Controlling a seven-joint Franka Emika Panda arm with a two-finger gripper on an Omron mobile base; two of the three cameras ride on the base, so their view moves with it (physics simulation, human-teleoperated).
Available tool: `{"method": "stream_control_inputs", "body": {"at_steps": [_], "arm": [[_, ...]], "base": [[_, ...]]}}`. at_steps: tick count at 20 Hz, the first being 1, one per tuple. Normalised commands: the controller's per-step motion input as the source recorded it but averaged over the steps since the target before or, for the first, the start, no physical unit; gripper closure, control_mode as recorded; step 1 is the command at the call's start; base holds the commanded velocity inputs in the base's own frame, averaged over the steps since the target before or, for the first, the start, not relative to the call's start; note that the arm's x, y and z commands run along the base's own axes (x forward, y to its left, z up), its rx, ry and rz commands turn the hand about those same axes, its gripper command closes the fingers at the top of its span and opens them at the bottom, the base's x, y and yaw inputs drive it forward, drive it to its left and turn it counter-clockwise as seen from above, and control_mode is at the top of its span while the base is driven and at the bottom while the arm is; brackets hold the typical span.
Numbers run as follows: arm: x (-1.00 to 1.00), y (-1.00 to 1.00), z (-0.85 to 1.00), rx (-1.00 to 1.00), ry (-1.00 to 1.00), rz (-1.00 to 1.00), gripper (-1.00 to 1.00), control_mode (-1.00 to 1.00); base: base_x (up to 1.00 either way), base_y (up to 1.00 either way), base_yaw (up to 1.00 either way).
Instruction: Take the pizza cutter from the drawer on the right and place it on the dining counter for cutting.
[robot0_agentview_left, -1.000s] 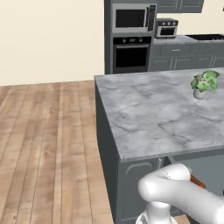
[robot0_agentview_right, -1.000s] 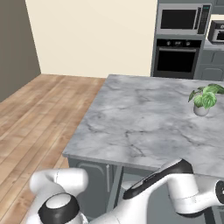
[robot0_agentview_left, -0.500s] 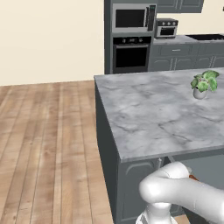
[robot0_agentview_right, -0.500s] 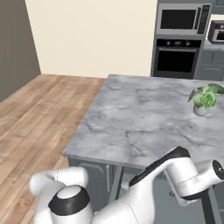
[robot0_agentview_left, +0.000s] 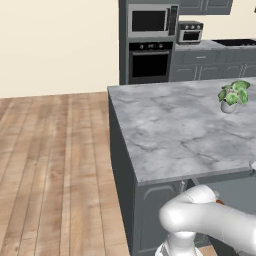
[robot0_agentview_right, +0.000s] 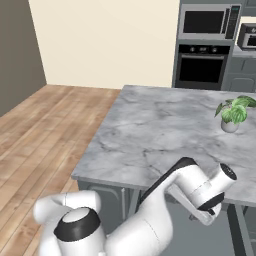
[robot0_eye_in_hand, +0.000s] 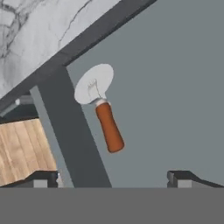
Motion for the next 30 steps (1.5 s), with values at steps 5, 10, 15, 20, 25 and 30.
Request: {"method": "stream_control_inputs", "body": {"at_steps": [5,10,15,20,25,30], "arm": [[0.01,0.1,-0.18,-0.15,0.0,0.39,-1.0,-1.0],[0.0,0.16,-0.23,-0.15,0.0,0.41,-1.0,-1.0],[-0.04,0.09,-0.19,-0.12,-0.04,0.28,-1.0,-1.0],[0.0,0.22,-0.17,-0.09,-0.05,0.05,-1.0,-1.0],[0.04,0.22,-0.11,-0.06,0.0,0.0,-1.0,-1.0],[0.0,0.03,-0.12,0.0,-0.01,0.0,-1.0,-1.0]], "base": [[0.0,0.0,0.0],[0.0,0.0,0.0],[0.0,0.0,0.0],[0.0,0.0,0.0],[0.0,0.0,0.0],[0.0,0.0,0.0]]}}
